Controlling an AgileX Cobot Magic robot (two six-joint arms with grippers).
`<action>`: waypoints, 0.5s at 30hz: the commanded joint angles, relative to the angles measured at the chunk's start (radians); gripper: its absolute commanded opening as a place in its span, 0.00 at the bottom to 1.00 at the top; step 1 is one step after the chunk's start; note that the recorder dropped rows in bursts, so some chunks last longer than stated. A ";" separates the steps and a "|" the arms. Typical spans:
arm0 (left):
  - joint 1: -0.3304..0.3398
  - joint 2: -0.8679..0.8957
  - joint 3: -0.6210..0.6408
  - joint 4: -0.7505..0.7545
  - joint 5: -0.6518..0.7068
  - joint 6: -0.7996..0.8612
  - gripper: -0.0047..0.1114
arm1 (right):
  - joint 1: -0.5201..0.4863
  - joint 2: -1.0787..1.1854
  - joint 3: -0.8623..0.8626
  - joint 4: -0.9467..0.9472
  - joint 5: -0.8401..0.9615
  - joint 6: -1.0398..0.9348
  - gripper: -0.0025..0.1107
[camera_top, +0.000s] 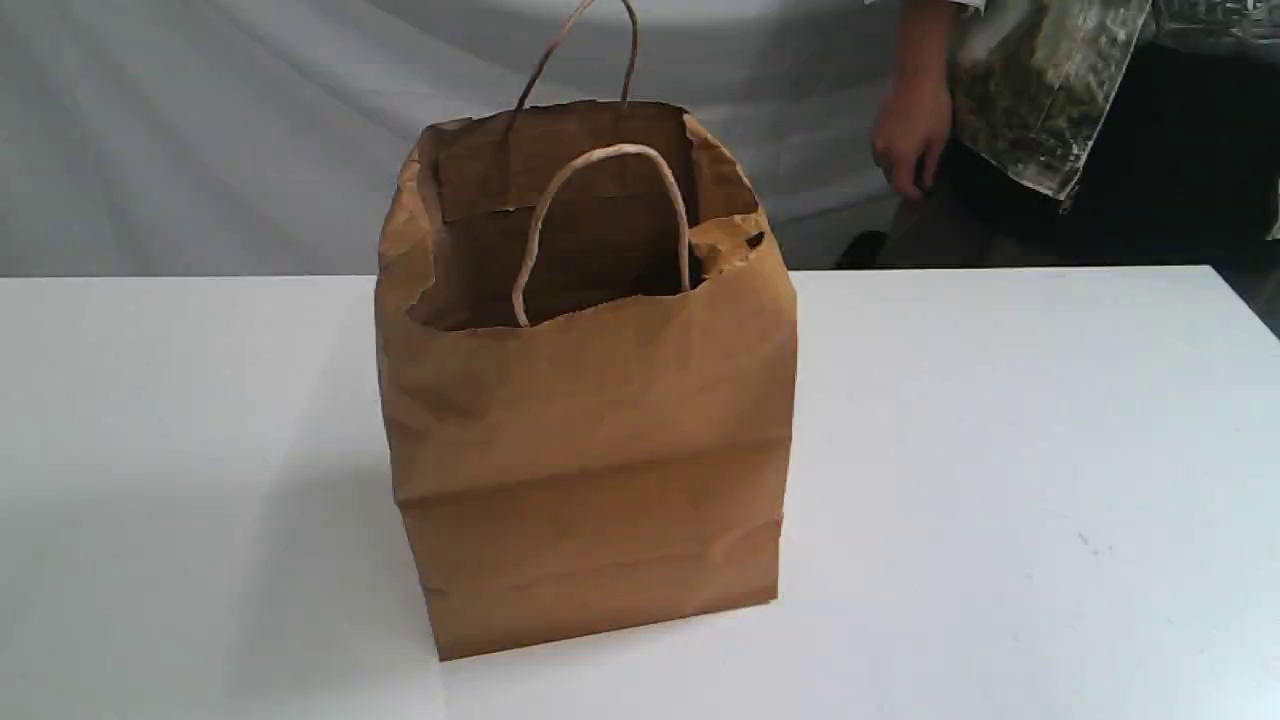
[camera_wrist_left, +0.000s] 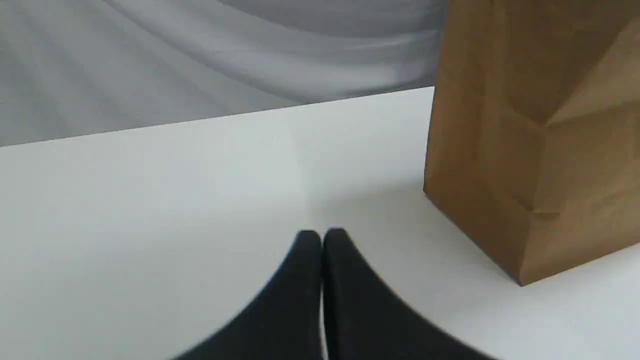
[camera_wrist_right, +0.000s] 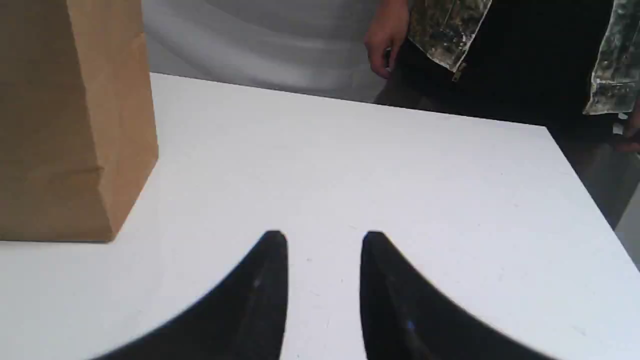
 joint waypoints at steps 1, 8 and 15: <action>0.003 -0.004 0.004 0.001 -0.007 -0.005 0.04 | 0.006 -0.007 0.004 -0.074 0.007 0.102 0.25; 0.003 -0.004 0.004 0.001 -0.007 -0.005 0.04 | -0.003 -0.014 0.004 -0.134 0.020 0.161 0.25; 0.003 -0.004 0.004 0.001 -0.007 -0.005 0.04 | -0.003 -0.014 0.004 -0.246 0.024 0.161 0.25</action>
